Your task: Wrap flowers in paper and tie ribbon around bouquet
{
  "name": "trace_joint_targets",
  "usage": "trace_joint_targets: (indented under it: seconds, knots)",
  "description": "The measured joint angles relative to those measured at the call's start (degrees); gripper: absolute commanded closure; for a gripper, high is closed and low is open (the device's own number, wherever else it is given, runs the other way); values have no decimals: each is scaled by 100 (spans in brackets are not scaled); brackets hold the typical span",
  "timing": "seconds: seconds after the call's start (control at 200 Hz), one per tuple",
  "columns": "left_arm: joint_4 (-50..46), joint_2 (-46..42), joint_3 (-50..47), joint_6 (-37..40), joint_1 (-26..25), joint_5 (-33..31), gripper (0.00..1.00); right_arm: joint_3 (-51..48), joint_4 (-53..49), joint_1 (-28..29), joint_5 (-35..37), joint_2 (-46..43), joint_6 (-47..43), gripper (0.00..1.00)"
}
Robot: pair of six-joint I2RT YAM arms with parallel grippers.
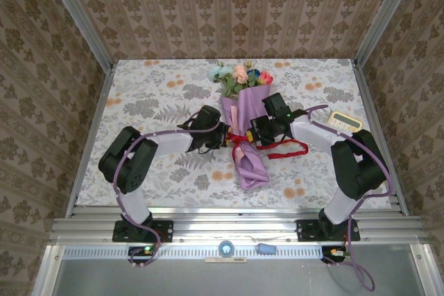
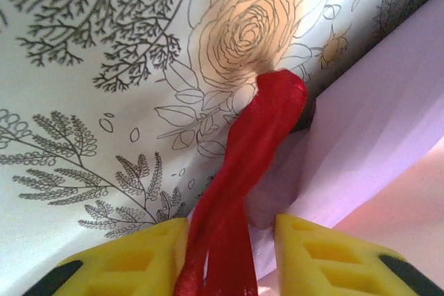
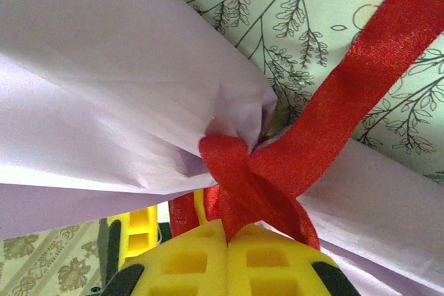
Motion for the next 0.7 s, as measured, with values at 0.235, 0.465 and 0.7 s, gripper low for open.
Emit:
trace_joint_targets:
  seconds: [0.235, 0.465, 0.7]
  knots:
    - [-28, 0, 39, 42, -17, -2, 100, -24, 74, -52, 0, -33, 0, 100]
    - [-323, -162, 37, 127, -55, -61, 100, -85, 122, -184, 0, -98, -7, 100]
    - [-457, -315, 20, 205, -76, -111, 100, -160, 212, -273, 0, -140, -15, 100]
